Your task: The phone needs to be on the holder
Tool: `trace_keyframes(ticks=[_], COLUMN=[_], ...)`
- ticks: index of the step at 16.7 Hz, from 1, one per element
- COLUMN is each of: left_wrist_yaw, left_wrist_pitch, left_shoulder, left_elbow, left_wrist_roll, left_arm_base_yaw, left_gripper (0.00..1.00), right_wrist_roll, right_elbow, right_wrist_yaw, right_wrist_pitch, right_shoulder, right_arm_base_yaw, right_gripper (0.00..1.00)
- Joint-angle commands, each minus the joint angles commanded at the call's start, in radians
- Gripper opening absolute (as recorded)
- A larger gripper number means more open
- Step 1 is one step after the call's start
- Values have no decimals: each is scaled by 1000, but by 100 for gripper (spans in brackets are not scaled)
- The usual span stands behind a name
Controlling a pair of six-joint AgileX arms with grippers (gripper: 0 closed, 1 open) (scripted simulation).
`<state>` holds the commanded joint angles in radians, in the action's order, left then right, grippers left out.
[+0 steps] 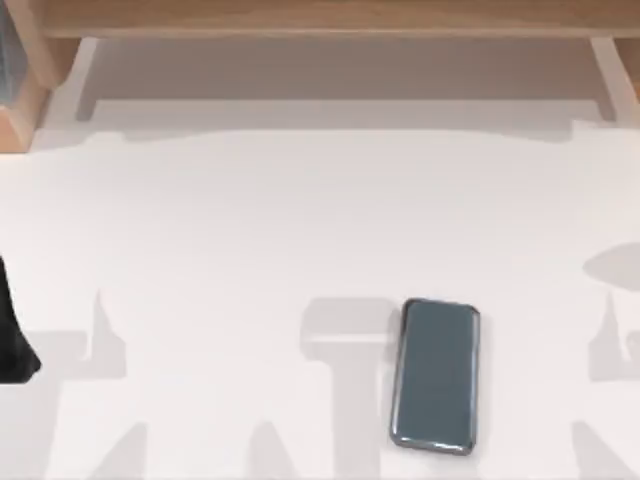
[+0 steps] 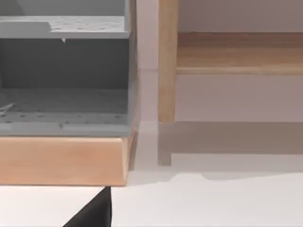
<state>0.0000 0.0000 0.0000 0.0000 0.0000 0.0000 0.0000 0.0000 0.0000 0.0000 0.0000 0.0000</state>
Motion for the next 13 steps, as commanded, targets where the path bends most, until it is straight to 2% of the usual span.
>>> trace_keyframes(ticks=[6, 9, 13], left_wrist_yaw=[0, 0, 0], left_wrist_pitch=[0, 0, 0], left_shoulder=[0, 0, 0], left_elbow=[0, 0, 0], left_wrist_roll=[0, 0, 0], left_arm_base_yaw=[0, 0, 0], left_gripper=[100, 100, 100], right_wrist_roll=[67, 170, 344], right_elbow=[101, 259, 522], right_wrist_yaw=[-2, 0, 6], right_wrist_pitch=[-71, -186, -394], right_shoulder=[106, 296, 685], right_arm_base_yaw=[56, 138, 278], right_gripper=[100, 100, 100])
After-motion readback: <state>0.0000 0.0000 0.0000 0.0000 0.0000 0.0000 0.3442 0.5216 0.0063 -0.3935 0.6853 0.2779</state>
